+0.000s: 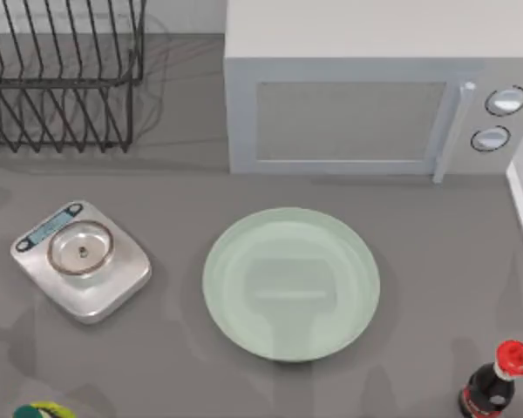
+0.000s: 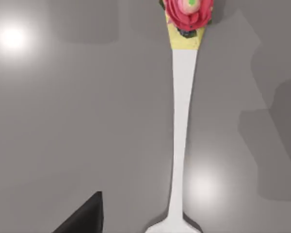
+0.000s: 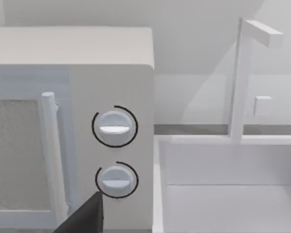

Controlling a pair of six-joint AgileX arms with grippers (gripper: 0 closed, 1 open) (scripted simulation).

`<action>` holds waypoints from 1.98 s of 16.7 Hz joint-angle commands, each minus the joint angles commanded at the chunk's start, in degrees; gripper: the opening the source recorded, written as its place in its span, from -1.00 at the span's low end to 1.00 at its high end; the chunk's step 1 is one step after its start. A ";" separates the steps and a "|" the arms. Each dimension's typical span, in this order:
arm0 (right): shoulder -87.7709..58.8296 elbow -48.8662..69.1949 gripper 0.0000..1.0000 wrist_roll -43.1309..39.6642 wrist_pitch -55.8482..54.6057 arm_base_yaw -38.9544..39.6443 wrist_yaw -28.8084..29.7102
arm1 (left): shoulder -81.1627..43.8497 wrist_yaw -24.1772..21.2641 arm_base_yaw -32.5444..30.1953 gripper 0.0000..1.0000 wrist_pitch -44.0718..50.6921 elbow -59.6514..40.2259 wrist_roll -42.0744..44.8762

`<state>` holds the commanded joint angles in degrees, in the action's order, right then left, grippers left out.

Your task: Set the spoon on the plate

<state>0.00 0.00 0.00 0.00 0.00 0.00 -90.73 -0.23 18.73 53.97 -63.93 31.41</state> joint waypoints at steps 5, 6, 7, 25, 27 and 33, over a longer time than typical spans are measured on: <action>0.00 0.00 1.00 0.00 0.00 0.00 0.00 | -10.97 0.03 2.42 1.00 6.37 -8.76 4.02; 0.00 0.00 1.00 0.00 0.00 0.00 0.00 | -11.51 0.04 2.55 1.00 6.69 -9.21 4.22; 0.00 0.00 1.00 0.00 0.00 0.00 0.00 | -11.51 0.04 2.55 1.00 6.69 -9.21 4.22; 0.00 0.00 1.00 0.00 0.00 0.00 0.00 | -21.39 -0.01 2.64 1.00 -15.32 2.92 4.46; 0.00 0.00 1.00 0.00 0.00 0.00 0.00 | -21.39 -0.01 2.64 0.85 -15.32 2.92 4.46; 0.00 0.00 1.00 0.00 0.00 0.00 0.00 | -21.39 -0.01 2.64 -0.06 -15.32 2.92 4.46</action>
<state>0.00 0.00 0.00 0.00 0.00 0.00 -112.12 -0.24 21.37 38.65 -61.01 35.87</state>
